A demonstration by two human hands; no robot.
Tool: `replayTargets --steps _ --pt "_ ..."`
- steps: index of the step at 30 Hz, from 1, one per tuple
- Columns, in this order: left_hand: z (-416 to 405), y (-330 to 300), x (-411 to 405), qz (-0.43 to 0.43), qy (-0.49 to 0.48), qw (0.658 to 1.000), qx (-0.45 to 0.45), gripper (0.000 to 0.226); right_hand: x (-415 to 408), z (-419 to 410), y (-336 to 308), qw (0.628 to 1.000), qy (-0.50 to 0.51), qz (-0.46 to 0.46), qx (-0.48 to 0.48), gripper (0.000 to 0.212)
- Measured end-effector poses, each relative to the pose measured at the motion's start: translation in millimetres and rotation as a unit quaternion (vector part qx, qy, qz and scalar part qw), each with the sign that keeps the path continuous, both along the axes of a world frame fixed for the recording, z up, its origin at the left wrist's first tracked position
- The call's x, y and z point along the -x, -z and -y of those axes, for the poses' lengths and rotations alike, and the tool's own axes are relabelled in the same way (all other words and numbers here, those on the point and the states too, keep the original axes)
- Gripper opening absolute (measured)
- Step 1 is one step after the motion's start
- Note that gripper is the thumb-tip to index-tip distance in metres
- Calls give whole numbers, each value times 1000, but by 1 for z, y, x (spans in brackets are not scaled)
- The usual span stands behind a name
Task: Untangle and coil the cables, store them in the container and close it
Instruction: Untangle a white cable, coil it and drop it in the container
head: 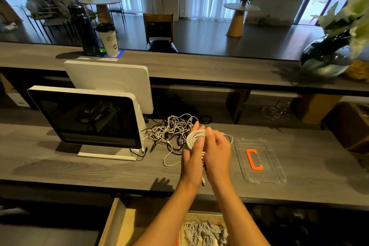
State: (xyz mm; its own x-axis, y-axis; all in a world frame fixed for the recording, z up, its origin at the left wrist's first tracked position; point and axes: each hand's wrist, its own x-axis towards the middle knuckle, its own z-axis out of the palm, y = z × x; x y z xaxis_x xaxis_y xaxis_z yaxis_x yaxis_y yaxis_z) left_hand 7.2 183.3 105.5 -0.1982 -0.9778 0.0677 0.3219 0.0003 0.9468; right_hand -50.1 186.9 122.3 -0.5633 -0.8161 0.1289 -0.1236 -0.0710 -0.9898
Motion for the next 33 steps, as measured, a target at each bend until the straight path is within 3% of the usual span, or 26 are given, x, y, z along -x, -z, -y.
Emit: replayTargets --steps 3,5,8,10,16,21,26,30,33 --pt "12 -6 -15 55 34 997 -36 52 20 -4 2 990 38 -130 45 28" --pt "23 -14 -26 176 103 979 12 40 32 -6 6 977 43 -199 59 31" --pt "28 -25 -36 297 205 932 45 29 39 -7 10 976 25 -206 64 43" --pt "27 -26 -38 291 220 929 53 25 39 -8 9 983 10 -173 63 43" --pt "17 -16 -29 204 66 975 53 23 27 2 4 998 -5 -62 -8 42" --pt "27 -21 -43 210 157 964 46 28 29 -3 6 993 -28 -116 11 38" --pt "30 -23 -50 305 96 946 54 41 44 -5 -3 985 -146 -96 -2 53" --pt "37 -22 -66 310 139 939 54 40 74 -12 -15 966 -222 -130 -32 16" --pt "31 -28 -67 320 212 922 55 38 78 -7 -12 981 -169 -92 -5 20"
